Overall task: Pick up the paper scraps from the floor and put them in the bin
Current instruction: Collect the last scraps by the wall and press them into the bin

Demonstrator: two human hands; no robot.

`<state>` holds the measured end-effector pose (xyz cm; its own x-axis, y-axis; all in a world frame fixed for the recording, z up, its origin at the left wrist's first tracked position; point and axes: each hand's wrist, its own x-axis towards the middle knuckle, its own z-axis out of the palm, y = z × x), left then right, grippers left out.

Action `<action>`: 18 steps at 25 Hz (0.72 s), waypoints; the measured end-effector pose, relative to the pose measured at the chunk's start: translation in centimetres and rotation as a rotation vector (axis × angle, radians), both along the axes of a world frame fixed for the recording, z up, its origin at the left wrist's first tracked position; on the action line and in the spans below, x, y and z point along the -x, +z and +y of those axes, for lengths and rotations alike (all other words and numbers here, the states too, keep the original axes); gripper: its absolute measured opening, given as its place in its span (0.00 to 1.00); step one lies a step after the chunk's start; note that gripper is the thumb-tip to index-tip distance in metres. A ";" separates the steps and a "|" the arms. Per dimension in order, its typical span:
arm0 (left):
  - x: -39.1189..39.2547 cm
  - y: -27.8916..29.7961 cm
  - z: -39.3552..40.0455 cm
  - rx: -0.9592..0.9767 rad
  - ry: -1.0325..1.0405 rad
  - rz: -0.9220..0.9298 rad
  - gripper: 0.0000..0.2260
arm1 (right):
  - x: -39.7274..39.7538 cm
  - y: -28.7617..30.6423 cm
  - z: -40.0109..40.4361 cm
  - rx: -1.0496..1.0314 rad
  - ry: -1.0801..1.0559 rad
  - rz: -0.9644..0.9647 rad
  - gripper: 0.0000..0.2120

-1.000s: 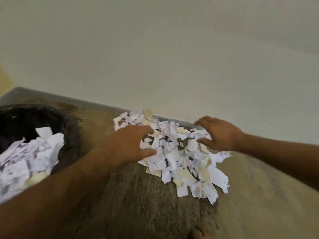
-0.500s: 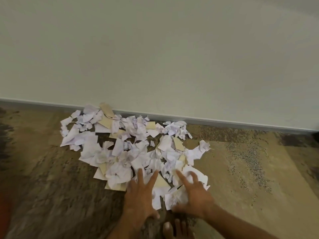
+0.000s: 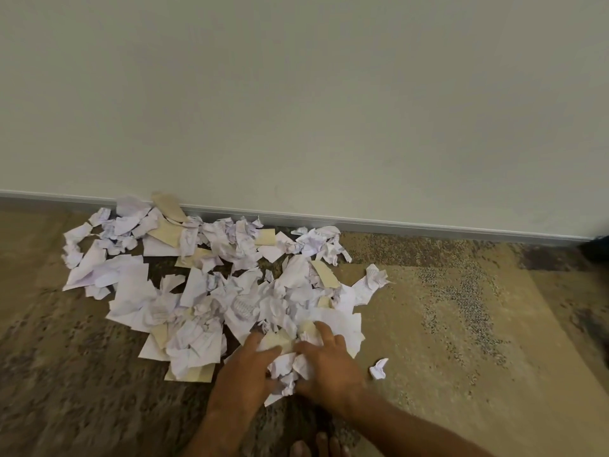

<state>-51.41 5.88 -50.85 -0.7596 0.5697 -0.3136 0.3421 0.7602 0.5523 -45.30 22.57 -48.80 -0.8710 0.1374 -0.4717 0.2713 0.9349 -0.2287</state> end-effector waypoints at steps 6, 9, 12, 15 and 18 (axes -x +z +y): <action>0.7 1.7 0.5 0.033 0.219 0.002 0.05 | 0.4 -0.4 0.8 0.118 -0.121 0.126 0.10; 0.9 3.1 0.0 -0.005 0.330 -0.052 0.13 | 1.0 0.4 1.4 0.181 -0.266 0.216 0.10; 1.1 5.5 -0.9 -0.140 0.355 -0.033 0.02 | 1.7 2.9 2.1 0.250 -0.352 0.333 0.16; 1.5 8.9 -2.4 -0.283 0.405 0.020 0.06 | 2.6 7.5 2.1 0.340 -0.343 0.425 0.17; 2.1 14.1 -4.3 -0.425 0.475 0.110 0.05 | 4.3 13.4 0.8 0.379 -0.270 0.509 0.15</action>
